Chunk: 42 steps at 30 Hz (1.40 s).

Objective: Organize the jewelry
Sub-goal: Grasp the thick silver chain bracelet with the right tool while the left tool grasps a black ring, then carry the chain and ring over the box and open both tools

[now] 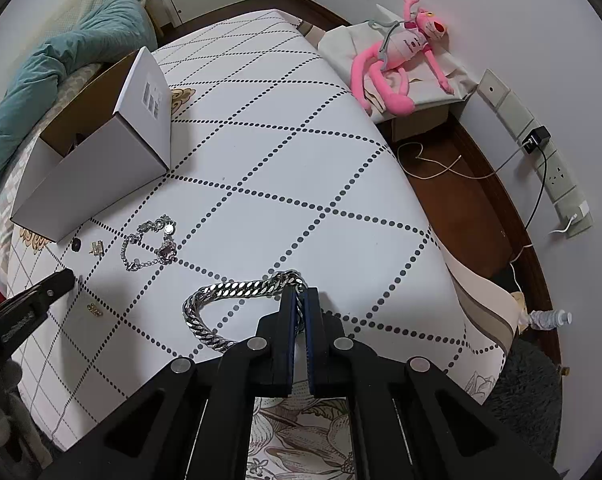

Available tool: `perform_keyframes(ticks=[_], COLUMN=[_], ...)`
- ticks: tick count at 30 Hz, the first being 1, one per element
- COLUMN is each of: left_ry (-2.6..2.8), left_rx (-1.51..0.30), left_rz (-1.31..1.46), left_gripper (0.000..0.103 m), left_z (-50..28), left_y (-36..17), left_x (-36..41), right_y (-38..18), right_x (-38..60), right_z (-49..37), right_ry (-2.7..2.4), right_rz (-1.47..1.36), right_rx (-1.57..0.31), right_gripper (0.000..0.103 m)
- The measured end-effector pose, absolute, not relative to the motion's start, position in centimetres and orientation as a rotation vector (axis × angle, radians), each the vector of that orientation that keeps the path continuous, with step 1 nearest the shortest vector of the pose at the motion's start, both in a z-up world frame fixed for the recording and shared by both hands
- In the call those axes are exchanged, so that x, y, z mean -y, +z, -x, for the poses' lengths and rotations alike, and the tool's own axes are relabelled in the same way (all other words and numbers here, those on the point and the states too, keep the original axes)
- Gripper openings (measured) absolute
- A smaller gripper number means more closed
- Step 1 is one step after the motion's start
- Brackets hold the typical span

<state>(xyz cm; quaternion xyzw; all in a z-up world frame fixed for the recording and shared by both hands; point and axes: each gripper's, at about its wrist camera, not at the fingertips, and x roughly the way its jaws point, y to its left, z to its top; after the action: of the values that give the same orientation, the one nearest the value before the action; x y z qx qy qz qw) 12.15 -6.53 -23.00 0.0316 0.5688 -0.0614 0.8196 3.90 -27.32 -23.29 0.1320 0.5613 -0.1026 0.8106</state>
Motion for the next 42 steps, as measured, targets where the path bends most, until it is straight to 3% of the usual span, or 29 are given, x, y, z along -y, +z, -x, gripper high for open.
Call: perform_keyframes(ticks=[1, 3, 8, 11, 13, 14, 26, 34, 42], left_ry=[-0.125, -0.112, -0.11, -0.111, -0.114, -0.116, -0.145, -0.204, -0.248], left_rx=[-1.216, -1.236, -1.213, -1.203, -1.195, -1.195, -1.207, -1.14, -1.063], left_rz=[-0.076, -0.077, -0.073, -0.067, -0.069, -0.07, -0.022, 0.066, 0.126], left_gripper=[0.031, 0.039, 0.039, 0.032, 0.013, 0.01, 0.01, 0.01, 0.01], left_z=[-12.3, -12.6, -12.9, -13.1, -13.1, -13.1, -9.9, -10.2, -15.4], left_y=[-23.1, -23.6, -23.7, -23.7, -23.6, -23.6, -22.0, -15.9, -9.9], left_x=[6.7, 6.7, 6.6, 6.3, 6.3, 6.4, 5.5, 4.3, 3.9], right_y=[-23.3, -23.3, -23.3, -23.3, -23.3, -23.3, -20.9, -15.1, -7.8], right_x=[27.3, 27.3, 27.4, 27.3, 27.3, 27.3, 26.7, 24.9, 23.2], right_z=[-3.9, -3.9, -3.9, -3.9, -3.9, -3.9, -3.6, -5.1, -10.6], right_ry=[-0.219, -0.218, -0.219, -0.22, -0.219, -0.218, -0.073, 0.102, 0.193], right_rz=[-0.284, -0.285, -0.283, -0.276, -0.275, -0.277, -0.389, -0.424, -0.374], right_rx=[-1.201, -1.203, -1.205, -1.206, -1.208, -1.208, -1.169, -1.104, -0.982], right_gripper=[0.005, 0.005, 0.005, 0.005, 0.005, 0.005, 0.004, 0.004, 0.004])
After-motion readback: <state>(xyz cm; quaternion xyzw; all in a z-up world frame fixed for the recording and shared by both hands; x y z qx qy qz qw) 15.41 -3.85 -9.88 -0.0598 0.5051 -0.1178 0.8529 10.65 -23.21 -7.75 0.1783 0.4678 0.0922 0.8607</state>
